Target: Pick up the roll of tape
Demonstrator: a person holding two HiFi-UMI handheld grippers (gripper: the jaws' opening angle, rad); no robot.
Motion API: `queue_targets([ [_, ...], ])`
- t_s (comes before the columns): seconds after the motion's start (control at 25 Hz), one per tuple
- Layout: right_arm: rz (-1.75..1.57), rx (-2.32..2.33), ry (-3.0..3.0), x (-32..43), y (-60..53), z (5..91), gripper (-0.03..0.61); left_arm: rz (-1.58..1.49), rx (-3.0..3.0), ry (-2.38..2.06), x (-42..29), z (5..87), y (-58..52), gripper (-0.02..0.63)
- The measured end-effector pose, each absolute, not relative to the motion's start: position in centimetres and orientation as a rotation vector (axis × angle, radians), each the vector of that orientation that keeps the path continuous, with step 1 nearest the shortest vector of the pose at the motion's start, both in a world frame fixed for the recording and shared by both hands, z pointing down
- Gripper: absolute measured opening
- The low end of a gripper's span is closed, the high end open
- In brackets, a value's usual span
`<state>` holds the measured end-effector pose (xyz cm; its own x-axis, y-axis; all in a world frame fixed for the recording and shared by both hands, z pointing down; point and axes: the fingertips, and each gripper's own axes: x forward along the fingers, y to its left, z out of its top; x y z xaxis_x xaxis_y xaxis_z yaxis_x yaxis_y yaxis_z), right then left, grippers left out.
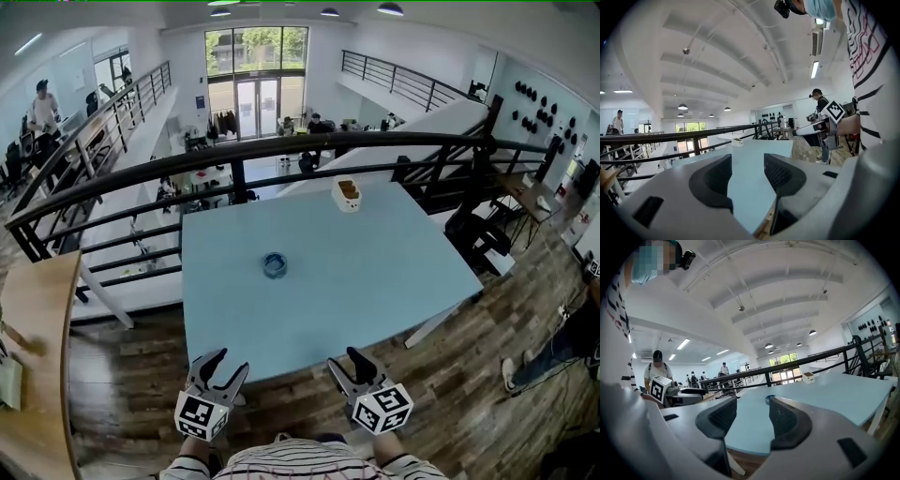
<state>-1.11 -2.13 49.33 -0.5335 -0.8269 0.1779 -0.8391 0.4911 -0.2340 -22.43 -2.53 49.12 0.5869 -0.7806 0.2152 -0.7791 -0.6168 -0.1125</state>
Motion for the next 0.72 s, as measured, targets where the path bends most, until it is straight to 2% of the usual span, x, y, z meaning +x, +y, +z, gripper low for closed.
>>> queue_targets([
  [0.36, 0.479, 1.501, -2.638, -0.2, -7.9, 50.6, 0.210, -0.436, -2.822, 1.354, -21.9, 51.3, -8.8, 0.201],
  [0.72, 0.450, 1.339, -2.695, 1.0, -16.2, 49.7, 0.210, -0.477, -2.741, 1.456, -20.2, 50.1, -15.9, 0.215],
])
